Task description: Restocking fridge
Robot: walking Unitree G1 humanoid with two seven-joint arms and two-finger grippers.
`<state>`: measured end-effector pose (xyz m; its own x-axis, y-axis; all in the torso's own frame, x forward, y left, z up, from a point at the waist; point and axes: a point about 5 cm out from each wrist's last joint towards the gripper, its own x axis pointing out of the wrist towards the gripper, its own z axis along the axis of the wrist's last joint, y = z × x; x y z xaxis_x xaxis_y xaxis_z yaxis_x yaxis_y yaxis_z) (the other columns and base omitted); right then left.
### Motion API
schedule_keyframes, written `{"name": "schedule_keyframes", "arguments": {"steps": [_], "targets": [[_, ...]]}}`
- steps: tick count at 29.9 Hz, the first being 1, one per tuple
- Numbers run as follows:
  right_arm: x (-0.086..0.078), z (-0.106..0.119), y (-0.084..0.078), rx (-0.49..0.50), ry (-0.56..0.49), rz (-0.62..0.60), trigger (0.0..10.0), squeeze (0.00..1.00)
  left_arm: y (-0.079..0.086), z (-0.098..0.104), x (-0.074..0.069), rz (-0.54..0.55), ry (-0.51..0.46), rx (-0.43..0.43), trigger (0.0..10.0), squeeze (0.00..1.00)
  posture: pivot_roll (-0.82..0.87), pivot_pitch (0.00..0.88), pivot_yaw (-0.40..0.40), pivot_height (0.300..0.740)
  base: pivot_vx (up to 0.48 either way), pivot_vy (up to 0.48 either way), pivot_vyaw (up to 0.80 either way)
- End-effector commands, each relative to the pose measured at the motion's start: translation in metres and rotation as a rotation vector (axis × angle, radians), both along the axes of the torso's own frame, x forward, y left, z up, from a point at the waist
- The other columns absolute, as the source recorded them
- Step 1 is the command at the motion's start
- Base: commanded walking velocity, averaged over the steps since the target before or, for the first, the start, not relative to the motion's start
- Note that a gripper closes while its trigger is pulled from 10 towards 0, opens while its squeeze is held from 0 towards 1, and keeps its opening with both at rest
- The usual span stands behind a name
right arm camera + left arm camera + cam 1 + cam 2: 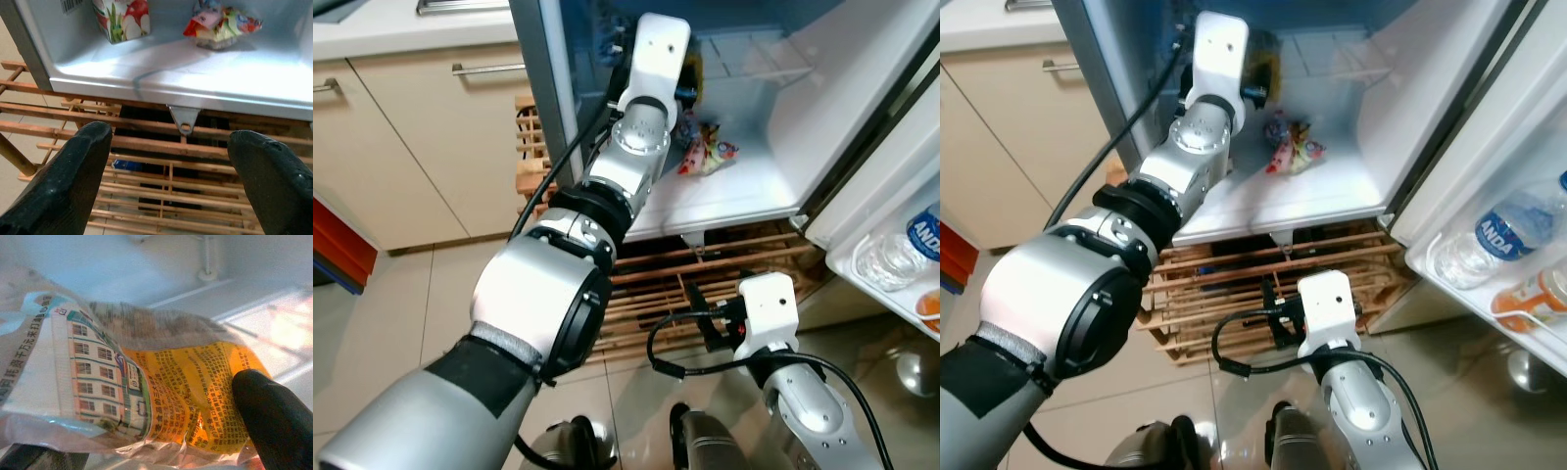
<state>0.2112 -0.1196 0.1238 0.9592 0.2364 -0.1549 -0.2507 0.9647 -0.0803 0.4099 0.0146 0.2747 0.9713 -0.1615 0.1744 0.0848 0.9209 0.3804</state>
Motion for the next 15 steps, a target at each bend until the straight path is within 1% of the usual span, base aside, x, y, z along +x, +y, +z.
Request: {"name": "schedule_keyframes", "arguments": {"steps": [1, 2, 3, 4, 7, 9, 10, 12, 13, 15], "targets": [[0.0, -0.001, 0.002, 0.008, 0.0, 0.007, 10.0, 0.0, 0.01, -0.013, 0.002, 0.052, 0.032, 0.08, 10.0, 0.0, -0.29, 0.131, 0.016, 0.74, 0.0, 0.0, 0.0], [0.002, -0.001, 0.002, 0.008, -0.004, 0.011, 10.0, 0.0, 0.016, -0.021, 0.003, 0.086, 0.022, 0.233, 10.0, 0.0, -0.29, 0.122, 0.017, 0.74, 0.0, 0.0, 0.0], [0.003, -0.001, 0.003, 0.008, -0.005, 0.012, 10.0, 0.0, 0.018, -0.023, 0.003, 0.102, 0.009, 0.279, 10.0, 0.0, -0.28, 0.119, 0.017, 0.74, 0.0, 0.0, 0.0], [0.003, -0.001, 0.003, 0.008, -0.005, 0.012, 10.0, 0.0, 0.02, -0.023, 0.003, 0.111, -0.001, 0.299, 10.0, 0.0, -0.28, 0.119, 0.017, 0.74, 0.0, 0.0, 0.0], [0.004, -0.001, 0.002, 0.006, -0.008, 0.009, 10.0, 0.0, 0.02, -0.02, 0.004, 0.102, -0.034, 0.332, 10.0, 0.0, -0.28, 0.113, 0.017, 0.74, 0.0, 0.0, 0.0], [0.004, -0.001, 0.002, 0.006, -0.008, 0.008, 10.0, 0.0, 0.021, -0.019, 0.004, 0.11, -0.039, 0.333, 10.0, 0.0, -0.28, 0.107, 0.016, 0.74, 0.0, 0.0, 0.0], [0.005, -0.001, 0.002, 0.006, -0.01, 0.009, 10.0, 0.0, 0.023, -0.018, 0.005, 0.116, -0.029, 0.306, 10.0, 0.0, -0.28, 0.104, 0.017, 0.74, 0.0, 0.0, 0.0], [0.005, -0.001, 0.002, 0.006, -0.01, 0.009, 10.0, 0.0, 0.023, -0.018, 0.005, 0.116, -0.029, 0.306, 10.0, 0.0, -0.28, 0.104, 0.017, 0.74, 0.0, 0.0, 0.0], [0.005, -0.001, 0.002, 0.006, -0.01, 0.009, 10.0, 0.0, 0.024, -0.018, 0.005, 0.118, -0.023, 0.293, 10.0, 0.0, -0.28, 0.104, 0.017, 0.74, 0.0, 0.0, 0.0], [0.006, -0.001, 0.002, 0.006, -0.012, 0.009, 10.0, 0.0, 0.024, -0.012, 0.005, 0.116, -0.048, 0.291, 10.0, 0.0, -0.28, 0.104, 0.017, 0.74, 0.0, 0.0, 0.0]]}}
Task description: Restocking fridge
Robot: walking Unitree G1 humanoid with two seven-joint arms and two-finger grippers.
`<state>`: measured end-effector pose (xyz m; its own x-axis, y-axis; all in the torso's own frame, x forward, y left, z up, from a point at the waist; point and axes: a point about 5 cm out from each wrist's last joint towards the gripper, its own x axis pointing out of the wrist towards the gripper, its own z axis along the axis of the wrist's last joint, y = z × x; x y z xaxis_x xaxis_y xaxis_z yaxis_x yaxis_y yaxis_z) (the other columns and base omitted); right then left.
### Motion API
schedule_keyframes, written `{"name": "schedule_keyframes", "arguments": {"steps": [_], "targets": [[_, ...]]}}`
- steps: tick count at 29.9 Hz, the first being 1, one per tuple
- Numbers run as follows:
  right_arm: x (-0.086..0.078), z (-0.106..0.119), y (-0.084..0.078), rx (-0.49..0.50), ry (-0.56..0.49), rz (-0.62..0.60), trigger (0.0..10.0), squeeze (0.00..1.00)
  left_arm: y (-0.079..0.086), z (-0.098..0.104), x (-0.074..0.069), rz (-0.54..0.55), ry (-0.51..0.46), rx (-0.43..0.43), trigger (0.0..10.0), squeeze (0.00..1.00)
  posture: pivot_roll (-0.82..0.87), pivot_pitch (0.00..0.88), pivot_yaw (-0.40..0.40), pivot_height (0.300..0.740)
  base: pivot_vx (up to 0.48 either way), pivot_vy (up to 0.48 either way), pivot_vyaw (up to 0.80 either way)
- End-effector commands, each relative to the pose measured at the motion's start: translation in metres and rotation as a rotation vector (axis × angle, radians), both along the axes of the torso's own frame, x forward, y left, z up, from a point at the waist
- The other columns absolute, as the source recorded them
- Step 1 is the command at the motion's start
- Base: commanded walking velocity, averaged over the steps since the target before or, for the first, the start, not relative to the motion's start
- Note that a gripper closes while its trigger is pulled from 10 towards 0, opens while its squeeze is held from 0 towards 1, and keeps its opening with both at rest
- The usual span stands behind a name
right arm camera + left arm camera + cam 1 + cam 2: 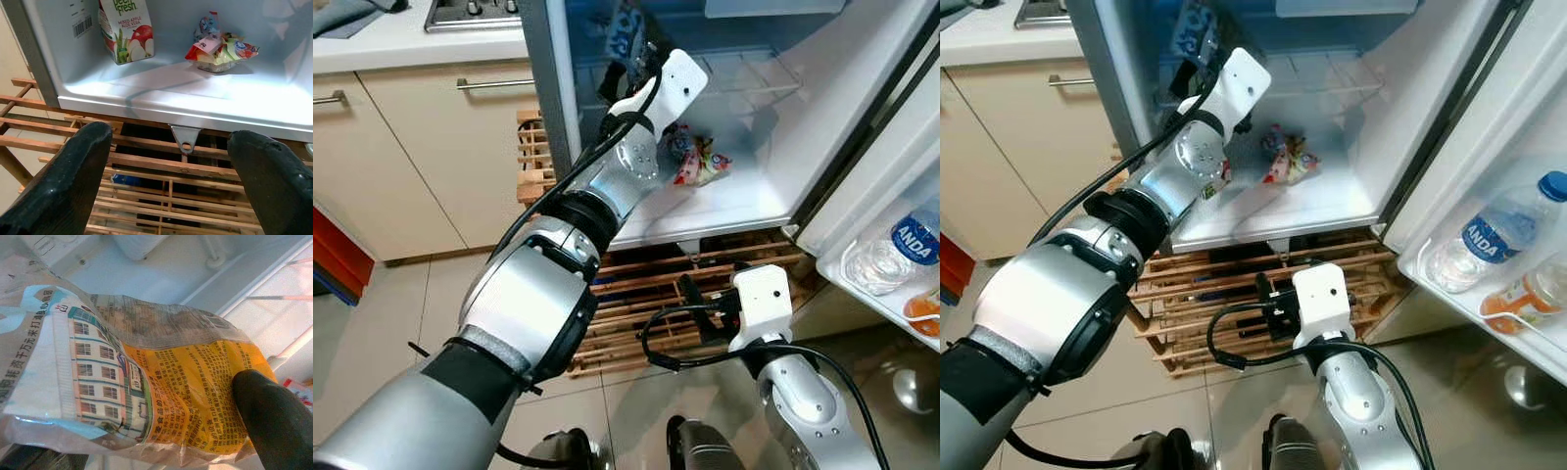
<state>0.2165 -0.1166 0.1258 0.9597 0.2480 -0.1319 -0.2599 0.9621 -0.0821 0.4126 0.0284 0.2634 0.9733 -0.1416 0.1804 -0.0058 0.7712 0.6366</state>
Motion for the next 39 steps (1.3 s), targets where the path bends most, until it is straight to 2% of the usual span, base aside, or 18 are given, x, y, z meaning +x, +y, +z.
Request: {"name": "schedule_keyframes", "arguments": {"steps": [1, 10, 11, 12, 13, 15, 19, 23, 27, 29, 31, 32, 37, 39], "targets": [[0.001, -0.003, -0.001, 0.002, 0.01, -0.002, 10.0, 0.0, 0.009, 0.002, 0.002, 0.036, -0.008, -0.008, 10.0, 0.0, -0.28, 0.104, 0.017, 0.74, 0.0, 0.0, 0.0], [0.003, -0.003, 0.0, 0.005, 0.005, -0.007, 10.0, 0.0, 0.005, -0.011, 0.0, -0.03, 0.034, -0.012, 10.0, 0.0, -0.28, 0.113, 0.019, 0.74, 0.0, 0.0, 0.0], [0.003, -0.003, 0.001, 0.006, 0.005, -0.005, 10.0, 0.0, 0.005, -0.013, 0.0, -0.046, 0.048, -0.027, 4.1, 0.0, -0.28, 0.113, 0.019, 0.74, 0.0, 0.0, 0.0], [0.003, -0.003, 0.001, 0.006, 0.005, -0.005, 10.0, 0.0, 0.005, -0.013, 0.0, -0.046, 0.048, -0.027, 4.1, 0.0, -0.28, 0.113, 0.019, 0.74, 0.0, 0.0, 0.0], [0.003, -0.003, 0.001, 0.007, 0.006, -0.004, 10.0, 0.0, 0.003, -0.015, -0.001, -0.083, 0.063, -0.054, 0.0, 0.0, -0.28, 0.115, 0.019, 0.74, 0.0, 0.0, 0.0], [0.004, -0.003, 0.001, 0.009, 0.006, -0.003, 10.0, 0.0, 0.001, -0.014, -0.002, -0.11, 0.061, -0.09, 0.0, 0.0, -0.28, 0.115, 0.019, 0.74, 0.0, 0.0, 0.0], [0.006, -0.003, 0.001, 0.011, 0.005, -0.004, 10.0, 0.0, -0.001, -0.003, -0.002, -0.125, 0.021, -0.082, 0.0, 0.0, -0.27, 0.118, 0.017, 0.74, 0.0, 0.0, 0.0], [0.007, -0.004, 0.002, 0.011, 0.004, -0.006, 10.0, 0.0, 0.006, 0.022, 0.001, -0.077, -0.108, 0.051, 0.0, 0.0, -0.27, 0.114, 0.022, 0.74, 0.0, 0.0, 0.0], [0.008, -0.004, 0.002, 0.012, 0.002, -0.01, 10.0, 0.0, 0.002, 0.028, 0.0, -0.107, -0.122, 0.015, 0.0, 0.0, -0.27, 0.109, 0.027, 0.74, 0.0, 0.0, 0.0], [0.008, -0.004, 0.002, 0.012, 0.001, -0.011, 10.0, 0.0, 0.0, 0.028, -0.001, -0.121, -0.127, 0.012, 0.0, 0.0, -0.27, 0.109, 0.027, 0.74, 0.0, 0.0, 0.0], [0.009, -0.004, 0.001, 0.014, 0.0, -0.015, 10.0, 0.0, -0.015, 0.025, -0.008, -0.212, -0.161, 0.04, 0.0, 0.0, -0.27, 0.109, 0.027, 0.74, 0.0, 0.0, 0.0], [0.01, -0.005, 0.001, 0.015, 0.001, -0.018, 10.0, 0.0, -0.026, 0.018, -0.014, -0.281, -0.182, 0.087, 0.0, 0.0, -0.27, 0.106, 0.026, 0.74, 0.0, 0.0, 0.0], [0.011, -0.006, 0.001, 0.016, 0.004, -0.018, 10.0, 0.0, -0.031, -0.006, -0.019, -0.328, -0.11, 0.115, 0.0, 0.0, -0.26, 0.104, 0.027, 0.74, 0.0, 0.0, 0.0], [0.011, -0.007, 0.001, 0.016, 0.006, -0.019, 10.0, 0.0, -0.032, -0.014, -0.021, -0.344, -0.083, 0.093, 0.0, 0.0, -0.26, 0.102, 0.028, 0.74, 0.0, 0.0, 0.0]]}}
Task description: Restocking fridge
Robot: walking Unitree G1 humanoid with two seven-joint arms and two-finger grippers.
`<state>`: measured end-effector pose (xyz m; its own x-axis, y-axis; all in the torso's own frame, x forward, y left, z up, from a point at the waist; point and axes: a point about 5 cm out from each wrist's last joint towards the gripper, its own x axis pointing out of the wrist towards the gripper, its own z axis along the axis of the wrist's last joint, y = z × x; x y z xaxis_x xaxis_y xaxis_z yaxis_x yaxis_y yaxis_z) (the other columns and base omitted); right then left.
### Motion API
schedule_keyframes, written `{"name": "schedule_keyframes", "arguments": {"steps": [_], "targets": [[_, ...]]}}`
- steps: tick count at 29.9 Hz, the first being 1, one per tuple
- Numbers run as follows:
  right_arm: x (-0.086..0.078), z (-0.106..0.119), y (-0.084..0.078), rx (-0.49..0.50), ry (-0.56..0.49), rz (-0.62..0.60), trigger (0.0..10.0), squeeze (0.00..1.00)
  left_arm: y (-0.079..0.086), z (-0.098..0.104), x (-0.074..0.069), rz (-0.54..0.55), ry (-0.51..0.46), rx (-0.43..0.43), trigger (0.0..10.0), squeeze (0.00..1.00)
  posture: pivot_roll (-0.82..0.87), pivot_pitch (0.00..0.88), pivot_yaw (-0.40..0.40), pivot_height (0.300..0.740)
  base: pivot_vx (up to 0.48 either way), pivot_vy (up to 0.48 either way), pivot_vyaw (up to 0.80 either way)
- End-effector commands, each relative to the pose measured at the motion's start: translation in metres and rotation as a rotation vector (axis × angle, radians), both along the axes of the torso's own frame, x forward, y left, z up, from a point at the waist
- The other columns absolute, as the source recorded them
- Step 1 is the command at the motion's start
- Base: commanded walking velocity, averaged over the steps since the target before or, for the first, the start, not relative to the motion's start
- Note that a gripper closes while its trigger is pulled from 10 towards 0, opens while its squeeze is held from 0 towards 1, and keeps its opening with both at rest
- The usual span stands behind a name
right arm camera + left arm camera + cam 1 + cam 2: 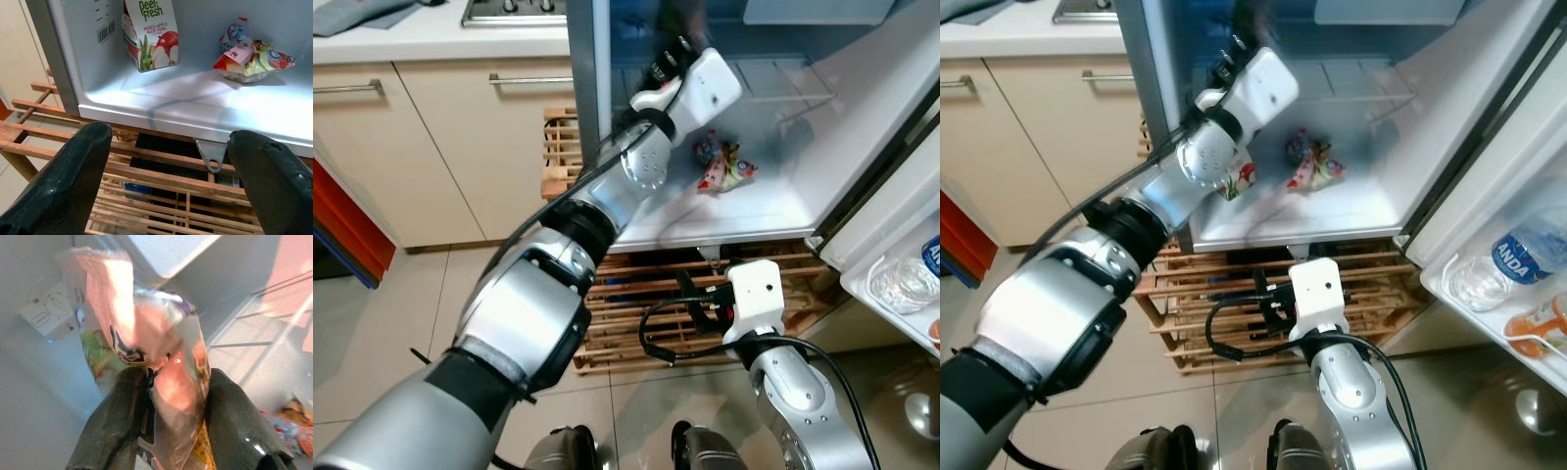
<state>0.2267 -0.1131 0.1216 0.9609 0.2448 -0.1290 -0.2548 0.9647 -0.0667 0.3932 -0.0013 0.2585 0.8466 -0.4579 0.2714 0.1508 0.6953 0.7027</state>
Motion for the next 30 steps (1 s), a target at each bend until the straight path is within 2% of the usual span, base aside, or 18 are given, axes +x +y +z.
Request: {"name": "schedule_keyframes", "arguments": {"steps": [1, 6, 10, 12, 16, 19, 22, 23, 24, 25, 28, 30], "targets": [[0.001, -0.003, -0.002, 0.001, 0.005, -0.014, 10.0, 0.0, -0.006, -0.015, -0.006, -0.048, 0.051, 0.013, 0.0, 0.0, -0.26, 0.102, 0.03, 0.74, 0.0, 0.0, 0.0], [0.002, -0.003, -0.003, 0.002, 0.004, -0.019, 10.0, 0.0, -0.012, -0.03, -0.021, -0.11, 0.059, 0.042, 0.0, 0.0, -0.26, 0.104, 0.032, 0.74, 0.0, 0.0, 0.0], [0.001, -0.004, -0.003, 0.003, 0.007, -0.018, 10.0, 0.0, -0.008, -0.034, -0.023, -0.095, 0.04, 0.08, 0.0, 0.0, -0.25, 0.104, 0.031, 0.74, 0.0, 0.0, 0.0], [0.002, -0.005, -0.002, 0.003, 0.009, -0.015, 10.0, 0.0, -0.011, -0.037, -0.028, -0.1, -0.001, 0.137, 0.0, 0.0, -0.25, 0.103, 0.031, 0.74, 0.0, 0.0, 0.0], [0.002, -0.005, -0.003, 0.002, 0.007, -0.016, 10.0, 0.0, -0.009, -0.047, -0.03, -0.082, 0.003, 0.186, 0.0, 0.0, -0.25, 0.105, 0.031, 0.74, 0.0, 0.0, 0.0], [0.001, -0.005, -0.004, 0.0, 0.009, -0.018, 10.0, 0.0, -0.014, -0.046, -0.039, -0.134, 0.053, 0.114, 0.0, 0.0, -0.26, 0.106, 0.032, 0.74, 0.0, 0.0, 0.0], [0.001, -0.006, -0.004, -0.002, 0.009, -0.019, 10.0, 0.0, -0.02, -0.048, -0.05, -0.206, 0.254, -0.11, 0.0, 0.0, -0.26, 0.106, 0.032, 0.74, 0.0, 0.0, 0.0], [0.001, -0.006, -0.005, -0.001, 0.009, -0.02, 10.0, 0.0, -0.018, -0.047, -0.05, -0.201, 0.272, -0.17, 0.0, 0.0, -0.26, 0.106, 0.032, 0.74, 0.0, 0.0, 0.0], [0.001, -0.006, -0.005, -0.001, 0.009, -0.02, 10.0, 0.0, -0.018, -0.047, -0.05, -0.201, 0.272, -0.17, 0.0, 0.0, -0.26, 0.106, 0.032, 0.74, 0.0, 0.0, 0.0], [0.001, -0.006, -0.005, -0.001, 0.009, -0.022, 10.0, 0.0, -0.012, -0.044, -0.045, -0.174, 0.27, -0.24, 0.0, 0.0, -0.25, 0.105, 0.029, 0.74, 0.0, 0.0, 0.0], [0.002, -0.006, -0.004, 0.0, 0.009, -0.018, 10.0, 0.0, -0.004, -0.042, -0.035, -0.132, 0.287, -0.349, 0.0, 0.0, -0.25, 0.104, 0.028, 0.74, 0.0, 0.0, 0.0], [0.002, -0.006, -0.004, 0.0, 0.009, -0.017, 10.0, 0.0, -0.002, -0.042, -0.033, -0.124, 0.296, -0.372, 0.0, 0.0, -0.25, 0.104, 0.028, 0.74, 0.0, 0.0, 0.0]]}}
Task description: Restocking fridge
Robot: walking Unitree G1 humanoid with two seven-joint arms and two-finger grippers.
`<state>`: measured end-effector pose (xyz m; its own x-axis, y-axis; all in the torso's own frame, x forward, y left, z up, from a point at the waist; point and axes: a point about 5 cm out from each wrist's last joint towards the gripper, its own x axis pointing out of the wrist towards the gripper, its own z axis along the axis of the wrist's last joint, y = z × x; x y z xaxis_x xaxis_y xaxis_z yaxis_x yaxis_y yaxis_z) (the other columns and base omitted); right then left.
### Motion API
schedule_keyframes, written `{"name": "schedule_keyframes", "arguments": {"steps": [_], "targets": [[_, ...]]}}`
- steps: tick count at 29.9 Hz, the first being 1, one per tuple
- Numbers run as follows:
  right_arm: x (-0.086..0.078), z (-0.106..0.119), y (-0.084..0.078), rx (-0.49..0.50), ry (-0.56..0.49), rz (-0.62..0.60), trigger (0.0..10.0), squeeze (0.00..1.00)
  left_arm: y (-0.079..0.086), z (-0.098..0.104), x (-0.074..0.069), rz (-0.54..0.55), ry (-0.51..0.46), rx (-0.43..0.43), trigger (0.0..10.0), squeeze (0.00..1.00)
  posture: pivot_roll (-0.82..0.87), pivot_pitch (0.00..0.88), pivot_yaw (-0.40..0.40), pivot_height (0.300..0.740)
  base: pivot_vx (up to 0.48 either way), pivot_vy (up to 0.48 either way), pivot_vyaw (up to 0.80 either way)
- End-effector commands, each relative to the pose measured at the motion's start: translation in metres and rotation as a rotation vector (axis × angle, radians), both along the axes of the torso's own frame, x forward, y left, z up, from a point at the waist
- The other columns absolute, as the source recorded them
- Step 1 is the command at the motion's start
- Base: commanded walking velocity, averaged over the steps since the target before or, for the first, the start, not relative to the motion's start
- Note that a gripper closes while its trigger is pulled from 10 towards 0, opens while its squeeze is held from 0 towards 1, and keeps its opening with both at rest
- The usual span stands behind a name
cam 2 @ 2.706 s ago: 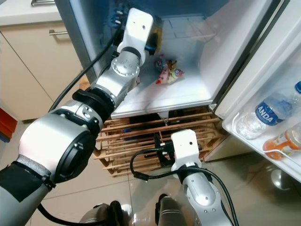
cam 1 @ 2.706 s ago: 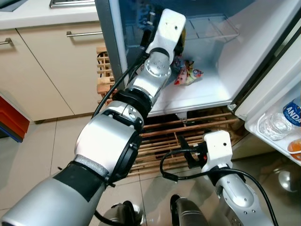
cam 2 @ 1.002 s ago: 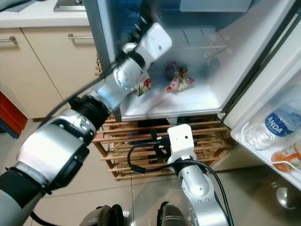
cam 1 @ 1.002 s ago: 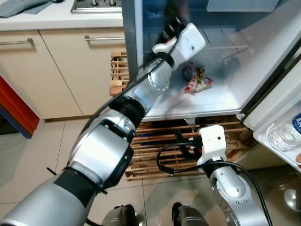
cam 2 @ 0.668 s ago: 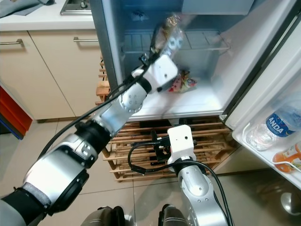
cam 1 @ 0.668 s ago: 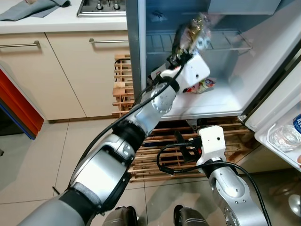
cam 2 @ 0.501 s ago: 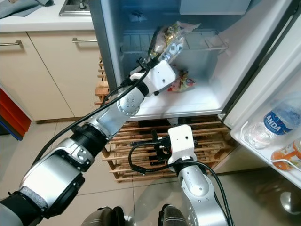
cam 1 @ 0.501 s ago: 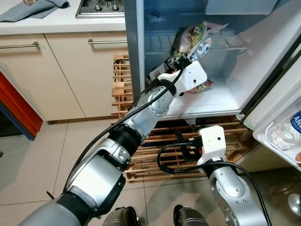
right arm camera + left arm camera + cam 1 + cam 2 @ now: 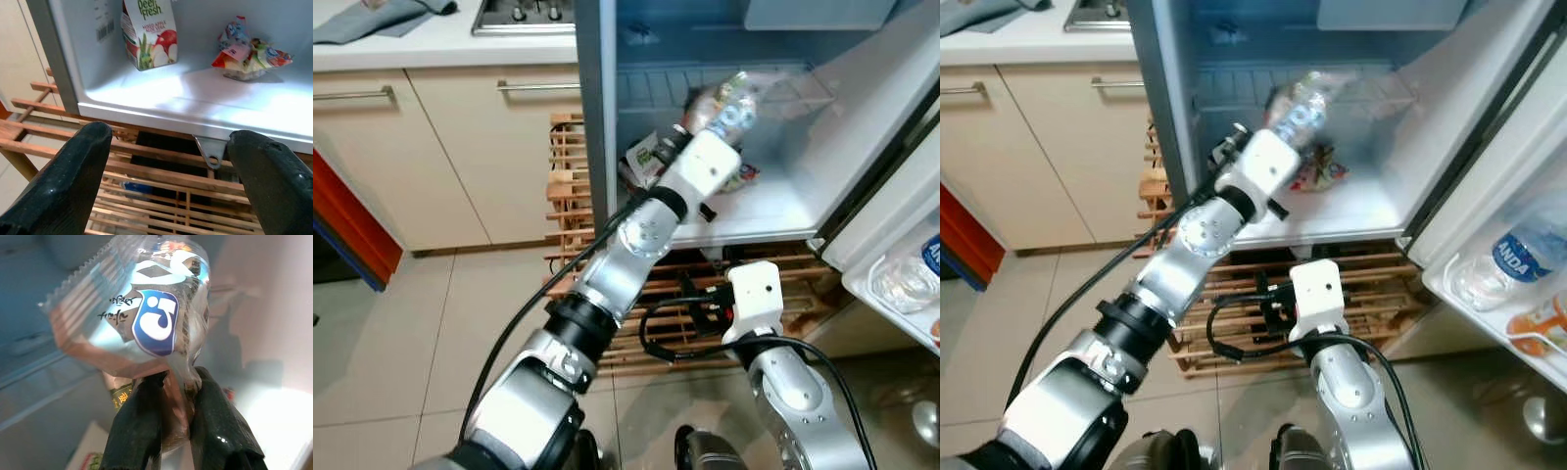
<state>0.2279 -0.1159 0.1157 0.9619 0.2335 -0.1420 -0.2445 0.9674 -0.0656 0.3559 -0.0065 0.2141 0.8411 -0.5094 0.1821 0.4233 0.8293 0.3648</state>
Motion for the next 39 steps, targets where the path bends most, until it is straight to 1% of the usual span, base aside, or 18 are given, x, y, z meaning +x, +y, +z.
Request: {"name": "schedule_keyframes", "arguments": {"steps": [1, 4, 5, 7, 8, 9, 11, 12, 14, 15, 17, 21, 27, 28, 29, 32, 36, 39], "targets": [[0.001, -0.001, -0.001, 0.002, -0.004, -0.004, 10.0, 0.0, 0.005, -0.001, 0.007, 0.031, 0.072, -0.107, 0.0, 0.0, -0.26, 0.099, 0.025, 0.74, 0.0, 0.0, 0.0], [0.0, -0.001, -0.001, -0.001, -0.004, -0.002, 10.0, 0.0, 0.007, -0.012, 0.011, 0.026, 0.257, -0.288, 0.0, 0.0, -0.27, 0.094, 0.025, 0.74, 0.0, 0.0, 0.0], [0.0, -0.001, -0.001, -0.001, -0.004, -0.002, 10.0, 0.0, 0.007, -0.012, 0.011, 0.026, 0.257, -0.288, 0.0, 0.0, -0.27, 0.094, 0.025, 0.74, 0.0, 0.0, 0.0], [-0.002, -0.001, -0.002, -0.005, -0.003, -0.003, 10.0, 0.0, -0.003, 0.001, 0.0, -0.052, 0.26, -0.4, 0.0, 0.0, -0.27, 0.09, 0.026, 0.74, 0.0, 0.0, 0.0], [-0.003, -0.001, -0.004, -0.008, -0.002, -0.006, 10.0, 0.0, -0.005, 0.013, -0.008, -0.073, 0.187, -0.406, 0.0, 0.0, -0.28, 0.088, 0.028, 0.74, 0.0, 0.0, 0.0], [-0.003, -0.001, -0.004, -0.008, -0.002, -0.006, 10.0, 0.0, -0.005, 0.013, -0.008, -0.073, 0.187, -0.406, 0.0, 0.0, -0.28, 0.088, 0.028, 0.74, 0.0, 0.0, 0.0], [-0.004, -0.002, -0.006, -0.011, 0.001, -0.011, 10.0, 0.0, 0.0, 0.042, -0.023, -0.039, -0.065, -0.37, 0.0, 0.0, -0.28, 0.084, 0.028, 0.74, 0.0, 0.0, 0.0], [-0.004, -0.002, -0.006, -0.012, 0.001, -0.012, 10.0, 0.0, 0.004, 0.06, -0.033, -0.023, -0.244, -0.339, 0.0, 0.0, -0.28, 0.084, 0.028, 0.74, 0.0, 0.0, 0.0], [-0.003, -0.003, -0.006, -0.013, 0.001, -0.012, 10.0, 0.0, 0.008, 0.08, -0.05, -0.01, -0.476, -0.301, 0.0, 0.0, -0.27, 0.073, 0.025, 0.74, 0.0, 0.0, 0.0], [-0.003, -0.003, -0.006, -0.013, 0.001, -0.012, 10.0, 0.0, 0.008, 0.08, -0.05, -0.01, -0.476, -0.301, 0.0, 0.0, -0.27, 0.073, 0.025, 0.74, 0.0, 0.0, 0.0], [-0.002, -0.003, -0.006, -0.013, 0.001, -0.01, 10.0, 0.0, 0.008, 0.087, -0.06, -0.017, -0.597, -0.27, 0.0, 0.0, -0.27, 0.073, 0.025, 0.74, 0.0, 0.0, 0.0], [0.0, -0.003, -0.005, -0.013, -0.003, -0.008, 10.0, 0.0, 0.007, 0.084, -0.061, -0.037, -0.603, -0.239, 0.0, 0.0, -0.26, 0.062, 0.029, 0.74, 0.0, 0.0, 0.0], [-0.001, -0.004, -0.005, -0.012, -0.003, -0.012, 10.0, 0.0, 0.012, 0.042, -0.037, 0.003, -0.107, -0.451, 0.0, 0.0, -0.27, 0.066, 0.035, 0.74, 0.0, 0.0, 0.0], [-0.001, -0.004, -0.005, -0.012, -0.001, -0.013, 10.0, 0.0, 0.013, 0.033, -0.034, 0.022, -0.038, -0.48, 0.0, 0.0, -0.27, 0.066, 0.035, 0.74, 0.0, 0.0, 0.0], [-0.001, -0.004, -0.005, -0.012, -0.001, -0.013, 10.0, 0.0, 0.013, 0.033, -0.034, 0.022, -0.038, -0.48, 0.0, 0.0, -0.27, 0.066, 0.035, 0.74, 0.0, 0.0, 0.0], [-0.003, -0.003, -0.005, 0.0, -0.006, -0.021, 10.0, 0.0, 0.018, -0.013, -0.022, 0.078, 0.24, -0.574, 0.0, 0.0, -0.27, 0.09, 0.032, 0.74, 0.0, 0.0, 0.0], [-0.001, 0.003, -0.007, 0.039, -0.023, -0.049, 10.0, 0.0, 0.022, -0.03, -0.012, 0.094, 0.328, -0.596, 0.0, 0.0, -0.28, 0.101, 0.025, 0.74, 0.0, 0.0, 0.0], [0.0, 0.009, -0.008, 0.053, -0.043, -0.058, 10.0, 0.0, 0.019, -0.033, -0.005, 0.075, 0.382, -0.625, 0.0, 0.0, -0.28, 0.108, 0.021, 0.74, 0.0, 0.0, 0.0]]}}
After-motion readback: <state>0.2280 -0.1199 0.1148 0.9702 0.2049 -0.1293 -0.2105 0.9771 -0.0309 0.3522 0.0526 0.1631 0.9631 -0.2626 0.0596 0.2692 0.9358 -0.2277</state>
